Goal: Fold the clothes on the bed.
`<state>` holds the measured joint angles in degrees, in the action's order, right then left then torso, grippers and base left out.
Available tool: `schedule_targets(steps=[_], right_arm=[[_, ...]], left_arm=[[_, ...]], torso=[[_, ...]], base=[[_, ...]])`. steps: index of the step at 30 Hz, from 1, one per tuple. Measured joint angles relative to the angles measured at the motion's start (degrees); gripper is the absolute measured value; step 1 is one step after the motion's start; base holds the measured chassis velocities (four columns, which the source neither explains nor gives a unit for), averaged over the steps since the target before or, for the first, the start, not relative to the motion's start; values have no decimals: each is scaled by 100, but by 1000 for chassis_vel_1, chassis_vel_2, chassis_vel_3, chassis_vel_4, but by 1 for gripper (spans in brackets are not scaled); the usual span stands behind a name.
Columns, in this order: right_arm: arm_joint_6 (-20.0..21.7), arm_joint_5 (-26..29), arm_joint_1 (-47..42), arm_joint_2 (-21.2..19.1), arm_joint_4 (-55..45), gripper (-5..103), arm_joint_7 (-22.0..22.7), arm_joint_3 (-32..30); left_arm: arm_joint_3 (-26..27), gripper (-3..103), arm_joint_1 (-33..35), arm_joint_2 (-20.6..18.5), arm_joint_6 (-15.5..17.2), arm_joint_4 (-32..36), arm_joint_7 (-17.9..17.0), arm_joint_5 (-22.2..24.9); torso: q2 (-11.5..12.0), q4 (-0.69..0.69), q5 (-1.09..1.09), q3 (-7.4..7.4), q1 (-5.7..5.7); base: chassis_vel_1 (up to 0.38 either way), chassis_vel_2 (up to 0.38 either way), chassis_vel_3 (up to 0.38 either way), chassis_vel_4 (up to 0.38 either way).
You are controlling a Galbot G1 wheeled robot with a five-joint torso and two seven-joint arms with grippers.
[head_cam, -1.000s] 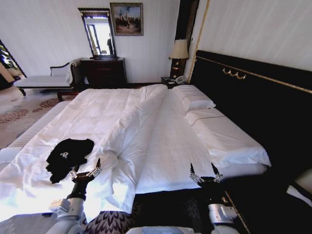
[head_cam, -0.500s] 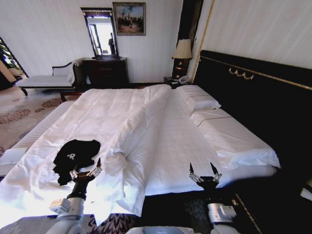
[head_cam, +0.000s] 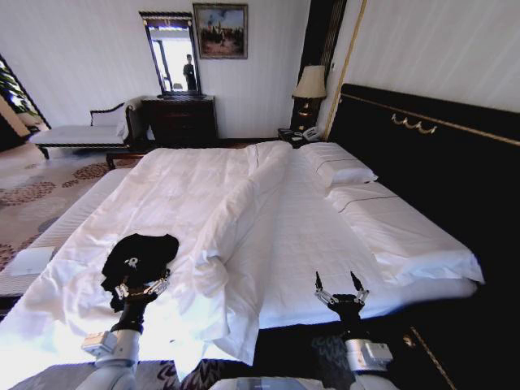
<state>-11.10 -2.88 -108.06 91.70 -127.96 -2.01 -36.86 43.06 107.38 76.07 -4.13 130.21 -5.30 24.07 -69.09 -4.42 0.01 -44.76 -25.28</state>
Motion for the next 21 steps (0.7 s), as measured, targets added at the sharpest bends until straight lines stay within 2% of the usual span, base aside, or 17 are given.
schedule_targets(steps=[21], right_arm=[[56, -54, -79, 36, -84, 100, 31, 131]], left_arm=[[24, 100, 35, 46, -43, 11, -7, 41]], torso=[[0, 0, -1, 0, 0]], base=[[78, 135, -79, -132]])
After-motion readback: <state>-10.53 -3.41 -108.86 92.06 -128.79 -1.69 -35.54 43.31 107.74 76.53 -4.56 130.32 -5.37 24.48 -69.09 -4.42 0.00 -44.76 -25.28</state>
